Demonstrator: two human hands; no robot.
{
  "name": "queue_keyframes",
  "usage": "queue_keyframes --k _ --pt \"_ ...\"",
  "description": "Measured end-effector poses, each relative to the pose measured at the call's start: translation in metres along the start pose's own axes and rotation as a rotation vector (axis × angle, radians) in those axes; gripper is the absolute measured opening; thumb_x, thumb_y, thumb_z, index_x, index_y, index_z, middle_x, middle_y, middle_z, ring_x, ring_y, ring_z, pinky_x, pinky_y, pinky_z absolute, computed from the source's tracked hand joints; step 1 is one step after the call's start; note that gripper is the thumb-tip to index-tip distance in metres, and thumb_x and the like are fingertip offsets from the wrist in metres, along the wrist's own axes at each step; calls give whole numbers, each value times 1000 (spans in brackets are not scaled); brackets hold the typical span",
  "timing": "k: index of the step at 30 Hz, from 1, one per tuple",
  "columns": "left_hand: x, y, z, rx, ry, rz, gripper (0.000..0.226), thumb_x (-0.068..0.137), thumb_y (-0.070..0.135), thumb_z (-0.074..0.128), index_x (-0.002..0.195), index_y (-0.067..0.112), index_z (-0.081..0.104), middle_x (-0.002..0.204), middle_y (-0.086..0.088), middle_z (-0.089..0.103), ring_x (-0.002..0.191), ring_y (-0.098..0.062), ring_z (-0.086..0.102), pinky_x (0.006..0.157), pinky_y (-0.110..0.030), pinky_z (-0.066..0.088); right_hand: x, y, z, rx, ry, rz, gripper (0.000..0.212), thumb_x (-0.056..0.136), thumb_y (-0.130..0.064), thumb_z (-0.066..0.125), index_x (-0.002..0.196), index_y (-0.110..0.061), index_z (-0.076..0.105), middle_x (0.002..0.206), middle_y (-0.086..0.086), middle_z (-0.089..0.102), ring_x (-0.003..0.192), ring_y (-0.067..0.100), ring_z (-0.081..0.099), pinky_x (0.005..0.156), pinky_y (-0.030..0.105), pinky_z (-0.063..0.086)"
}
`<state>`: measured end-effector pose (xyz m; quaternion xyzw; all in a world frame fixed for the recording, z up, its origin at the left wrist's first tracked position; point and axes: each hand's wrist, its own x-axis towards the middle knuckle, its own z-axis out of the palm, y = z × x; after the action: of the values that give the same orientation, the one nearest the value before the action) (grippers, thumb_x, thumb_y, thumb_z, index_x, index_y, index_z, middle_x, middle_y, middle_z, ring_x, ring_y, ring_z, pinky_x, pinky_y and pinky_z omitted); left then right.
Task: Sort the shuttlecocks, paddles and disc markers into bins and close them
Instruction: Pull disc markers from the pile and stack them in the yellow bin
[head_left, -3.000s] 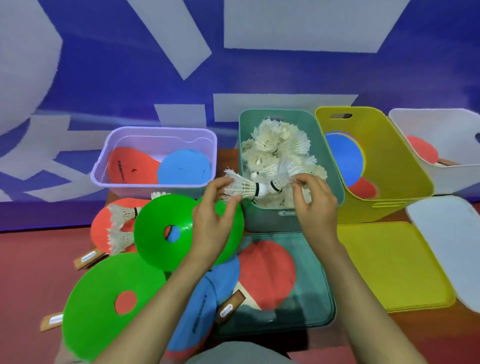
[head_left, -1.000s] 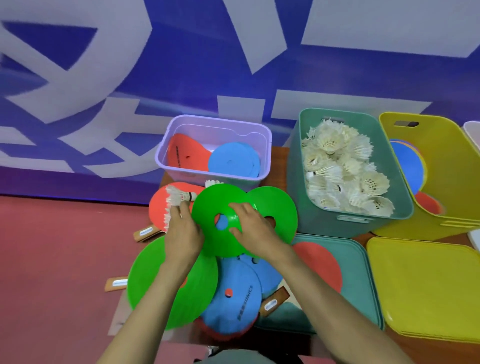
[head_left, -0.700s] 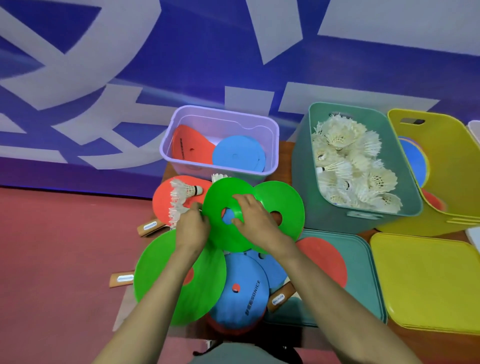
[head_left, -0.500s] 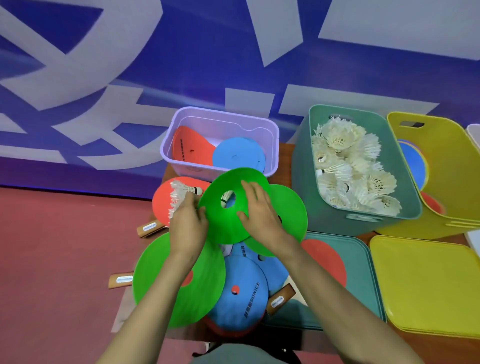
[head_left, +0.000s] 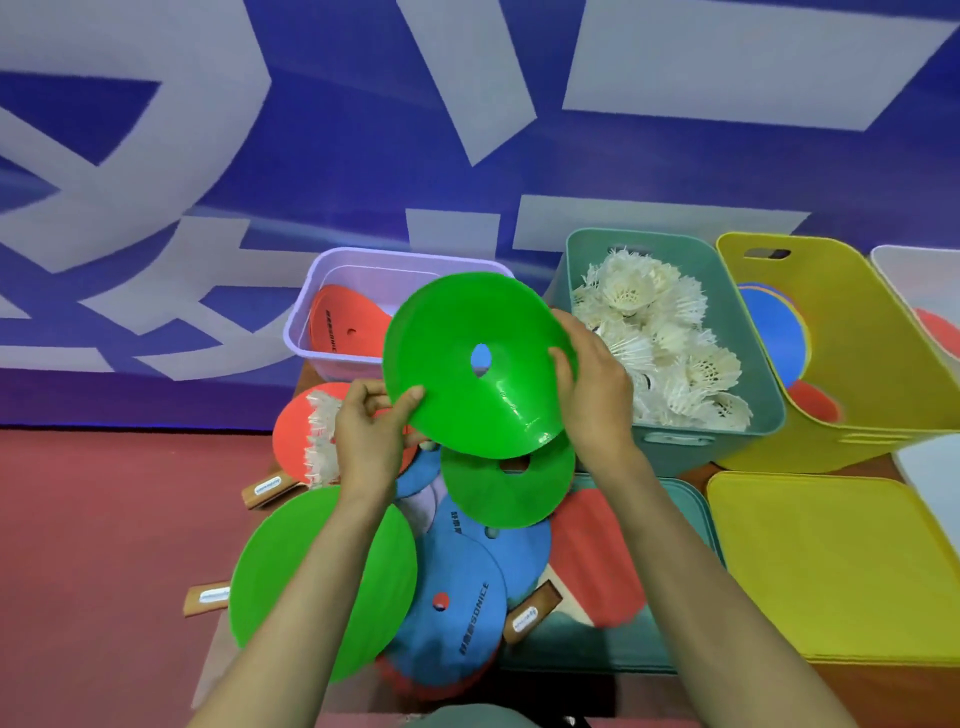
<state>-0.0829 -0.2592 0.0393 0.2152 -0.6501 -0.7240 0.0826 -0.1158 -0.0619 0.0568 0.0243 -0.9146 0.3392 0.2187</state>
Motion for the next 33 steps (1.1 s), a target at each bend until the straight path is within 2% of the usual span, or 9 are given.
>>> queue_keyframes --k 6,11,14,17,21,25,28,30,33 --pt "1 6 42 -16 1 67 10 95 4 49 98 10 41 87 1 40 58 -4 53 49 -18 53 7 30 -47 -148 171 142 25 95 -9 48 120 -5 51 101 19 64 88 40 60 65 41 41" --pt "1 25 78 78 -149 137 28 89 -4 49 108 14 38 102 -1 49 57 4 63 59 -22 56 8 37 -78 -94 221 219 74 91 9 38 148 -32 16 142 9 42 101 35 51 79 42 43" --pt "4 35 100 258 -227 206 38 80 3 52 107 26 39 106 -1 53 69 -6 65 78 -46 55 18 50 -90 -150 246 248 54 88 12 38 136 -12 43 133 17 44 104 41 52 85 48 43" --pt "1 43 131 395 -290 298 42 76 6 49 111 27 42 108 3 53 75 -31 66 78 -49 54 31 65 -108 -149 222 303 40 90 7 40 128 -2 49 130 19 46 107 39 52 87 39 35" --pt "-11 49 181 446 -272 351 42 82 -3 48 120 15 45 105 4 56 78 -28 64 70 -25 51 47 99 -149 -45 47 319 53 88 7 39 141 -4 35 146 15 32 127 30 39 98 25 26" --pt "-25 46 241 470 -238 324 44 81 -1 52 122 15 48 112 -5 62 88 -23 64 78 -41 56 68 164 -198 68 100 254 59 85 14 41 140 -6 38 145 13 38 135 24 34 101 12 20" --pt "-41 45 286 446 -279 277 42 84 -5 49 123 11 50 113 -2 55 74 -12 62 61 -33 60 93 215 -229 64 230 247 60 81 17 42 136 -6 44 141 12 44 131 23 40 99 8 21" --pt "-48 42 309 521 -322 271 43 85 -2 48 126 10 51 114 -1 55 70 -15 63 56 -29 59 110 243 -241 59 261 228 61 78 20 39 133 -5 47 137 13 47 127 24 43 100 9 22" --pt "-59 41 344 620 -390 266 39 85 4 48 122 13 55 115 -6 60 72 -25 68 65 -42 59 138 279 -253 42 254 208 61 76 21 37 131 -3 49 135 16 48 125 27 45 99 9 23"
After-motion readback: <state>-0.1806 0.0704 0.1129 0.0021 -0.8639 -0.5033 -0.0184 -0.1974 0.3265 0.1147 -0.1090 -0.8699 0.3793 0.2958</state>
